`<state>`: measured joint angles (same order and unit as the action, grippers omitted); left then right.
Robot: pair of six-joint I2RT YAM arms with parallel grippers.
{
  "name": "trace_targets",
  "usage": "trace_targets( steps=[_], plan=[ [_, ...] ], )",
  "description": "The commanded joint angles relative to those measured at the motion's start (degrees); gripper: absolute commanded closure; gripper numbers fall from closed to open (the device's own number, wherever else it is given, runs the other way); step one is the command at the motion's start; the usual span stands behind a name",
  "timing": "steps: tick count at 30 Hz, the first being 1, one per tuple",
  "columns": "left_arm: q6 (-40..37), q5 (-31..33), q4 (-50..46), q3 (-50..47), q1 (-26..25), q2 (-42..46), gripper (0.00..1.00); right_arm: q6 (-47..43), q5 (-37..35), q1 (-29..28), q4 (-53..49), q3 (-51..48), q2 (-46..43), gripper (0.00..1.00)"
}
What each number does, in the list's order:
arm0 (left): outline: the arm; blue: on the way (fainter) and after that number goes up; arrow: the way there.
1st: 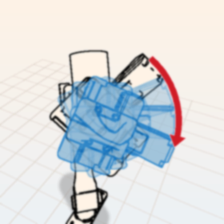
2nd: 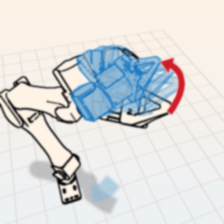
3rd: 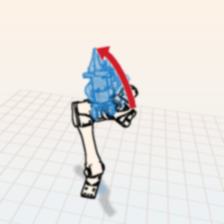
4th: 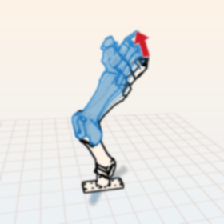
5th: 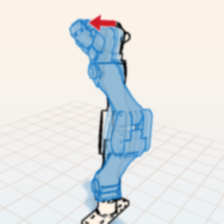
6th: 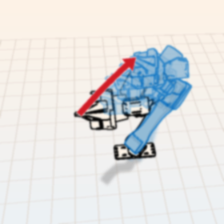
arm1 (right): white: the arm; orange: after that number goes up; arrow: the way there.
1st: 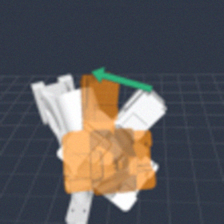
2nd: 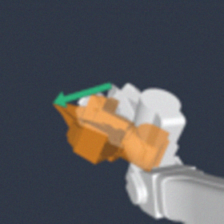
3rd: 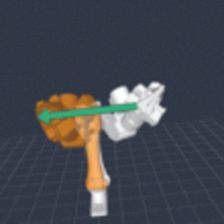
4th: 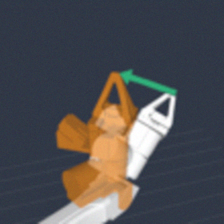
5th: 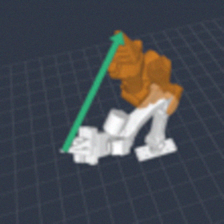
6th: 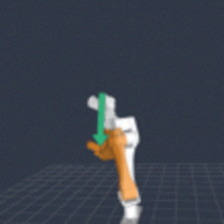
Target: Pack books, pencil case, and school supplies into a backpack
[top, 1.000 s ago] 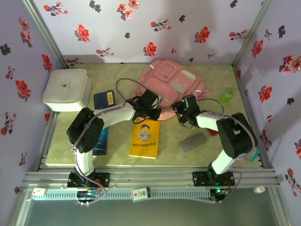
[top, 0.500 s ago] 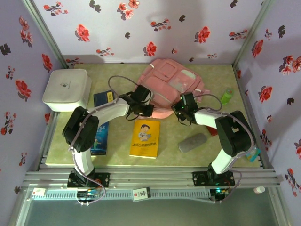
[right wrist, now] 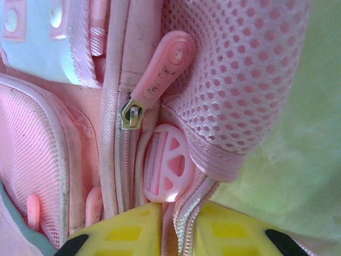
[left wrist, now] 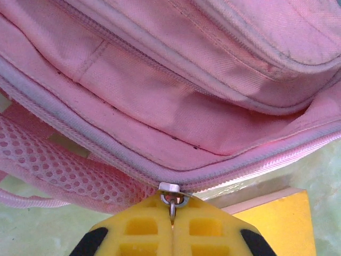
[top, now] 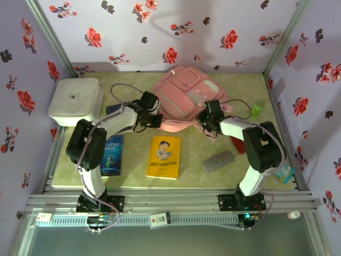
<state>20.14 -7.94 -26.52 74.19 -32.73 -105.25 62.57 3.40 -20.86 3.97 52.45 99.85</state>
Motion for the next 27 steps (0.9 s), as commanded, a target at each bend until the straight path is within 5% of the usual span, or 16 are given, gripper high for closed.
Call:
trace_targets(
  steps=[1, 11, 15, 22, 27],
  plan=[
    [-0.83, -3.04, -4.55, 1.34, -0.51, 2.19, 1.0, -0.48, -0.72, 0.74, 1.88, -0.22, 0.63, 0.74],
    [2.05, -3.71, -15.7, 5.6, -1.46, 2.78, 1.0, -0.94, -2.27, 0.74, 1.05, -0.24, 2.8, 0.77],
    [1.58, 0.52, -18.95, 5.96, -1.49, 1.32, 1.0, -2.37, -4.43, 0.74, -0.41, -0.15, 3.17, 0.79],
    [0.19, 4.03, -15.73, 4.97, -1.5, -1.08, 1.0, -4.29, -4.62, 0.74, -0.73, 0.78, 4.03, 0.79],
    [0.2, 4.03, -11.97, 5.05, -2.24, -1.09, 0.87, -4.14, -3.15, 0.74, 0.72, 0.38, 3.92, 0.79]
  ],
)
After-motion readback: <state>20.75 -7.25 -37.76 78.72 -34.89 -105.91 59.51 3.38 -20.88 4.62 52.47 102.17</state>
